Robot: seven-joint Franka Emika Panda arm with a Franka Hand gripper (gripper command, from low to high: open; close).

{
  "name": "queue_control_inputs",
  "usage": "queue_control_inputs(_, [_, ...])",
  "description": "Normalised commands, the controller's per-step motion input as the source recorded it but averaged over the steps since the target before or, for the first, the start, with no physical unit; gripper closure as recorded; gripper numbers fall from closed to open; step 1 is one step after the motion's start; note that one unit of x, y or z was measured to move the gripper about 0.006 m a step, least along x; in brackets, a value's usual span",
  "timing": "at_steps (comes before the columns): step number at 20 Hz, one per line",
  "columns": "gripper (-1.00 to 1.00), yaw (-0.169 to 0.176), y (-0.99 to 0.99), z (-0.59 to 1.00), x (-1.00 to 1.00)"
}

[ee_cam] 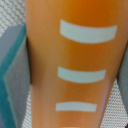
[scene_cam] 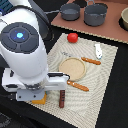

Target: Interact with the objects in diverse but meaningful ways.

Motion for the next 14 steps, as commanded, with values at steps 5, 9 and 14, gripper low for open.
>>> queue_control_inputs(5, [-1.0, 0.0, 0.15, 0.83, -0.08])
queue_control_inputs(9, [-1.0, 0.006, 0.25, 0.81, -0.15])
queue_control_inputs(14, [-1.0, 0.046, 0.6, 0.92, -0.41])
